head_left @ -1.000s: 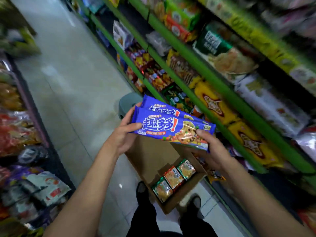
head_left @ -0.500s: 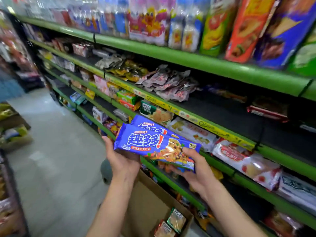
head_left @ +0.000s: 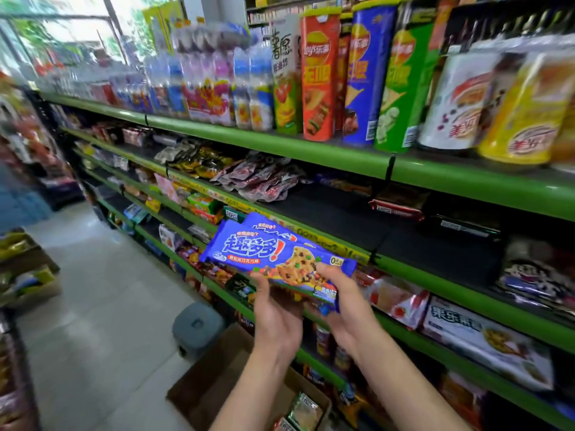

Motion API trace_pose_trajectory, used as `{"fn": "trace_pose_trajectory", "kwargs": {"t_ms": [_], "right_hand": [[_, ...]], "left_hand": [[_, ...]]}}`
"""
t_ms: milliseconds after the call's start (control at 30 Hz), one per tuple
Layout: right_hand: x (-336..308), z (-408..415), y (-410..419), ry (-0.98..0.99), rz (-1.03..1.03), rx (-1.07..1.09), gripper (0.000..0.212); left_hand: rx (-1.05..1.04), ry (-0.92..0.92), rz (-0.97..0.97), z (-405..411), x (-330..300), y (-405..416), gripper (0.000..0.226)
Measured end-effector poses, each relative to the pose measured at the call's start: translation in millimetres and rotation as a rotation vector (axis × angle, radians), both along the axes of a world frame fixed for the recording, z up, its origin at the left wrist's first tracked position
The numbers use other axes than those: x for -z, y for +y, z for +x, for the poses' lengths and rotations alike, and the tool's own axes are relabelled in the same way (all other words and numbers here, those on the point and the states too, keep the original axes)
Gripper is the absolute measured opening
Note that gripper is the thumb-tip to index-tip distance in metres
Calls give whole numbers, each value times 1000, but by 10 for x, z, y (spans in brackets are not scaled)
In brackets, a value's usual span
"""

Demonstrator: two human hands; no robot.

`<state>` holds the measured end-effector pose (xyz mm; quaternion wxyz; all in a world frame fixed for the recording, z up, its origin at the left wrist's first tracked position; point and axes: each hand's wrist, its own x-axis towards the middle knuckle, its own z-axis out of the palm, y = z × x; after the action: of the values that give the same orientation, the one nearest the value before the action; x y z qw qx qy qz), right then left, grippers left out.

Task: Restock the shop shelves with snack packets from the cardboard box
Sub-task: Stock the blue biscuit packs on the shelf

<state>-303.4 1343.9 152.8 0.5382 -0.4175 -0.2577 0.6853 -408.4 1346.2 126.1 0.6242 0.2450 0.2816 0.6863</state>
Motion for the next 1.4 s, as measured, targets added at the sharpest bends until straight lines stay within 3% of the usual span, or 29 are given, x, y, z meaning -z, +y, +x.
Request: {"fn": "trace_pose_trajectory", "kwargs": {"t_ms": [100,300,433,700,800,900,1000,1200,1400], "right_hand": [[17,21,-56,-27,56,30,64],[74,124,-111,-427,212,-130,51],[79,188,17,-583,273,-250,40],[22,67,537,-704,234,-267,56],[7,-8,745,-691,238,-235,42],[26,-72,919,-661,230,-206,41],[83,-76,1052,-628,205,-170,42],[217,-10,1114,-531,187,-70,62],[227,33,1139,-579,145,-27,44]], "left_hand": [[-17,-18,-44,56,25,-31,71],[-47,-64,-103,-95,129,96,26],[-43,-50,-124,-188,214,197,35],[50,-63,-165,-340,287,712,45],[79,-90,-152,-398,269,947,39],[92,-107,-136,-446,261,1147,43],[123,-103,-124,-457,271,1301,32],[201,-46,-94,-380,325,1427,24],[237,-30,-92,-258,302,1498,20]]}}
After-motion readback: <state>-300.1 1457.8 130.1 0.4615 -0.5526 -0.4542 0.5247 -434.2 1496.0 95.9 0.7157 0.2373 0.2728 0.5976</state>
